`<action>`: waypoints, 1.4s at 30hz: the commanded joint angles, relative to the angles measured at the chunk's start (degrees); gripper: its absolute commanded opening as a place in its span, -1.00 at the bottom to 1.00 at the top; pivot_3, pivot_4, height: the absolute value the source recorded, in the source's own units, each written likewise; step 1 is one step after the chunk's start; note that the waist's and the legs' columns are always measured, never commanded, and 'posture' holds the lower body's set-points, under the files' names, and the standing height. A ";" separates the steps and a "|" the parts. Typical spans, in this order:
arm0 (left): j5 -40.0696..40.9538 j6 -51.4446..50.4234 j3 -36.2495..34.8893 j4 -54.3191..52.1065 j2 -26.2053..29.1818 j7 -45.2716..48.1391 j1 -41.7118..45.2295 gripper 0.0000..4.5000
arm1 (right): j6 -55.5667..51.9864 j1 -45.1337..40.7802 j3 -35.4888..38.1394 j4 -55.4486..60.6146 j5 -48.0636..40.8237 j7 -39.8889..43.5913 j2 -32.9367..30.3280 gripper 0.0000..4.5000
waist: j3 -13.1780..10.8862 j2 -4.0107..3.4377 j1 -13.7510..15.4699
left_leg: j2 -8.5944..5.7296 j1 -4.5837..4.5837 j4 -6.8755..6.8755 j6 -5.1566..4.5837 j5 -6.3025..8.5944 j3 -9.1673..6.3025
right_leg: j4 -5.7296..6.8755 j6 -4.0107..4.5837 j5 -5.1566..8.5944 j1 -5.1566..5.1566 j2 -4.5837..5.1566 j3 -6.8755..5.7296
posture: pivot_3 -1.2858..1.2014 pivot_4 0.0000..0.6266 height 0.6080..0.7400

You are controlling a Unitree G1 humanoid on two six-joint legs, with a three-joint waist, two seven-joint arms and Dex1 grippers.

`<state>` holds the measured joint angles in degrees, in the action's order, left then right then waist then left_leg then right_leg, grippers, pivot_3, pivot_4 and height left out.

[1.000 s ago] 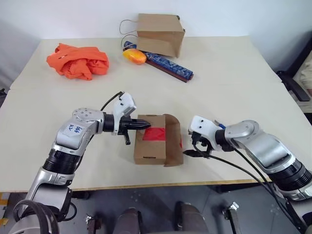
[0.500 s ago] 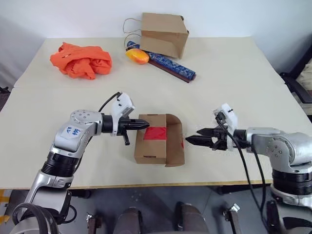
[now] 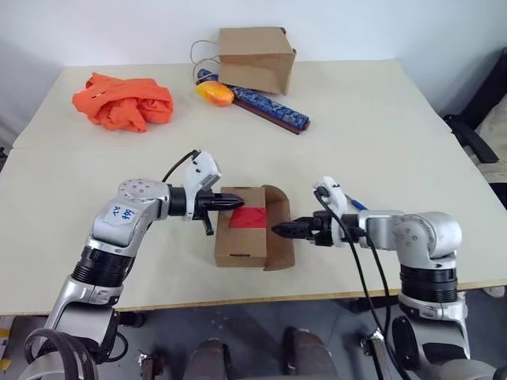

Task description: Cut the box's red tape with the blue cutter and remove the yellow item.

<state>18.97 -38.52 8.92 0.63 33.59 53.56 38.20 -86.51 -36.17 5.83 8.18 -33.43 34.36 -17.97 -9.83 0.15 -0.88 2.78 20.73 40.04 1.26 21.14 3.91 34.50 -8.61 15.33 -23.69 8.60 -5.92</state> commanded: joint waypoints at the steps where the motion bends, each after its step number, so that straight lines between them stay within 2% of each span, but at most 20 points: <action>1: -0.78 -0.65 0.86 -0.86 -0.12 -0.17 -0.36 -1.00 | -1.55 -0.24 -2.70 -1.17 -1.25 -0.51 1.19 0.99 | 0.00 0.00 -0.10 | 0.00 -0.02 -0.01 0.00 0.00 0.00 | 0.03 0.00 0.00 0.01 0.00 0.01 | 0.03 -0.52 1.00; 4: -0.97 -0.75 1.11 -0.92 0.17 -0.04 -0.47 -1.00 | -1.59 -0.65 -3.17 -1.64 -1.11 -1.03 1.72 0.99 | 0.01 0.01 -0.35 | 0.00 -0.04 -0.01 0.00 0.01 0.00 | 0.02 0.00 0.00 0.03 0.00 0.03 | 0.03 -0.52 1.00; 7: -1.70 -0.43 1.51 -0.33 0.81 0.25 -0.31 -1.00 | -1.28 -0.91 -4.02 -2.31 -0.66 -1.83 2.60 0.71 | 0.01 0.00 -0.62 | 0.00 -0.08 -0.02 0.00 0.00 0.00 | 0.06 0.00 0.00 0.04 0.00 0.03 | 0.03 -0.52 1.00; 18: -1.73 0.18 1.21 0.04 0.38 0.33 -0.29 -1.00 | -4.67 -3.63 -0.24 -2.38 -0.95 -5.75 6.42 -0.96 | 0.00 0.00 -0.66 | 0.01 -0.08 -0.03 0.01 0.01 0.00 | 0.12 0.00 0.00 0.03 0.01 0.05 | 0.03 -0.52 1.00; 24: -1.62 1.45 0.22 0.23 0.29 -0.05 -0.48 -1.00 | -5.99 -6.36 4.21 -0.57 -5.15 -13.72 6.84 -0.98 | -0.02 -0.04 -0.64 | 0.01 -0.06 -0.03 0.01 0.01 0.00 | 0.12 0.00 0.00 0.00 0.01 0.05 | 0.03 -0.52 1.00; 28: -1.15 3.24 -1.09 0.33 -0.19 -0.34 -0.65 -1.00 | -5.99 -7.85 7.44 1.84 -14.76 -23.81 5.78 -0.98 | -0.03 -0.05 -0.65 | 0.01 0.02 -0.04 0.01 0.01 0.00 | 0.11 0.00 0.00 -0.07 0.03 0.04 | 0.03 -0.52 1.00; 36: -1.53 5.15 -1.68 0.94 -1.47 -0.13 -1.19 -1.00 | -5.99 -12.34 11.49 1.42 -46.62 -57.91 4.85 -0.98 | -0.04 -0.07 -0.76 | 0.01 0.32 -0.01 0.03 -0.01 -0.02 | 0.11 0.00 0.00 -0.32 0.03 0.01 | 0.03 -0.52 1.00; 39: -1.69 5.91 -2.09 1.07 -2.09 -0.35 -1.23 -1.00 | 8.41 -11.33 1.31 2.48 -72.72 -77.20 -4.21 -0.98 | -0.09 -0.13 -0.62 | 0.01 0.40 0.02 0.02 -0.01 -0.02 | 0.08 0.00 0.00 -0.33 0.07 0.01 | 0.03 -0.52 1.00; 40: -1.74 6.00 -2.18 1.08 -2.16 -0.34 -1.26 -1.00 | 12.00 -11.13 -1.25 3.30 -77.34 -80.69 -6.30 -0.98 | -0.09 -0.11 -0.62 | 0.00 0.40 0.02 0.02 -0.01 -0.03 | 0.07 0.00 0.00 -0.34 0.10 -0.01 | 0.03 -0.52 1.00; 42: -1.74 6.27 -2.81 1.35 -1.83 -0.24 -1.32 -1.00 | 16.17 -11.18 -4.04 5.65 -79.57 -83.60 -8.64 -0.98 | -0.10 -0.11 -0.71 | 0.00 0.42 0.01 0.02 -0.01 -0.03 | -0.04 0.00 0.00 -0.33 0.09 -0.04 | 0.03 -0.52 1.00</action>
<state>17.49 -32.38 4.76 1.79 32.24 52.86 37.72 -76.02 -45.82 4.17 9.24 -106.28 -46.57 -26.39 -9.93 0.03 -1.59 2.78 21.15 40.03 1.28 21.13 3.89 34.42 -8.61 15.33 -24.02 8.68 -5.96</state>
